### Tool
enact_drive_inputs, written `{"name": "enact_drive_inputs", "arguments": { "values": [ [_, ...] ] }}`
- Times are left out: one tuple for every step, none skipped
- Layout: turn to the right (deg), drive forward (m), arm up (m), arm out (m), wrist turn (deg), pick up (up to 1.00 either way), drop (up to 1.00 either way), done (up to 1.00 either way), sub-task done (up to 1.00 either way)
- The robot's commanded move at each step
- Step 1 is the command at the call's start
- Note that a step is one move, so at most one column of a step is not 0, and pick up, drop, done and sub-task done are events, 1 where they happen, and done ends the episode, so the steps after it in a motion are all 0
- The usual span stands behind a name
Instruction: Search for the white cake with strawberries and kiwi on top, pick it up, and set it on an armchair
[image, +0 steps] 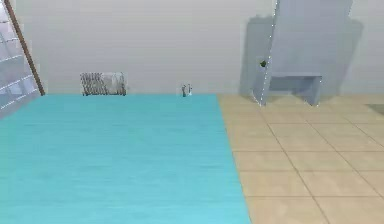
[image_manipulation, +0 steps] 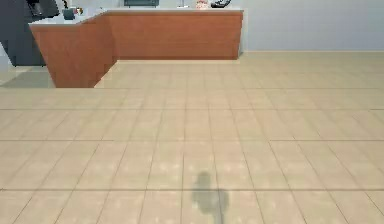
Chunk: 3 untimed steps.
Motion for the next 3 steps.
{"name": "enact_drive_inputs", "arguments": {
  "values": [
    [45.0,0.00,0.00,0.00,0.0,0.00,0.00,0.00,0.00],
    [42.0,0.00,0.00,0.00,0.0,0.00,0.00,0.00,0.00],
    [0.0,1.00,0.00,0.00,0.0,0.00,0.00,0.00,0.00]
  ]
}}
